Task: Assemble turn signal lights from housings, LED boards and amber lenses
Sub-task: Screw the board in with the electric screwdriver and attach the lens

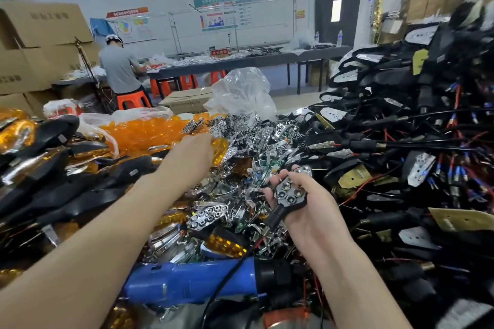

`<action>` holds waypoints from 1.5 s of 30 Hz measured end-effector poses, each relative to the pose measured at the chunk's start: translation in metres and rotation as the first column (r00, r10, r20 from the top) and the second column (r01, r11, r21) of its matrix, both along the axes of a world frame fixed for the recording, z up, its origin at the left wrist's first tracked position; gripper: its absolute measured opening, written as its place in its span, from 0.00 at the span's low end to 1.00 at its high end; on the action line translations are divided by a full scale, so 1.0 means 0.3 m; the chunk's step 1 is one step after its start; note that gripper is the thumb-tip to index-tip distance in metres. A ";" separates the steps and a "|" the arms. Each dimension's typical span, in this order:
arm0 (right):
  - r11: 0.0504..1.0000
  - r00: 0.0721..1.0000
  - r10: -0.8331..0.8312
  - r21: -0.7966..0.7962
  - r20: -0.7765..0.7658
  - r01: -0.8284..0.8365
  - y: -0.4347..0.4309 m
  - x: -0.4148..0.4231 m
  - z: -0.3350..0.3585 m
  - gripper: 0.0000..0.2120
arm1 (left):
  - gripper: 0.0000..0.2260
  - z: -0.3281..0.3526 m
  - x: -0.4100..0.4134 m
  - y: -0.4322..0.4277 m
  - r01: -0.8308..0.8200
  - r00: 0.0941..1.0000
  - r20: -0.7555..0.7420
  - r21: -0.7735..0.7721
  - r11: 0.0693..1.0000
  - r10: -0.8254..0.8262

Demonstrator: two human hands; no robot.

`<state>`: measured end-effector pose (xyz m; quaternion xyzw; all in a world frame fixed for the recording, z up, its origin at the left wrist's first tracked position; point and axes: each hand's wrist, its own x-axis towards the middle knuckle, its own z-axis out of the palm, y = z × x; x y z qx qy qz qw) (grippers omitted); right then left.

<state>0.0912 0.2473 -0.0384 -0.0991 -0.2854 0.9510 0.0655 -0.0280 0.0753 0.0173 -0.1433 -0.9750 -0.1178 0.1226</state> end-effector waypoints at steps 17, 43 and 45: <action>1.000 0.991 0.017 0.007 -0.134 -0.017 -0.061 0.212 0.003 0.13 | 0.08 -0.174 0.521 -0.029 -0.406 0.800 0.331 0.913 -0.047 -0.500; 0.941 0.960 0.102 0.337 -0.261 -0.009 -0.044 0.226 -0.052 0.18 | 0.16 -0.258 0.623 0.017 0.184 0.873 -0.007 0.930 0.318 -0.487; 0.927 0.954 0.113 0.374 -0.277 -0.002 -0.043 0.228 -0.053 0.18 | 0.16 -0.260 0.624 0.020 0.171 0.882 0.006 0.928 0.332 -0.471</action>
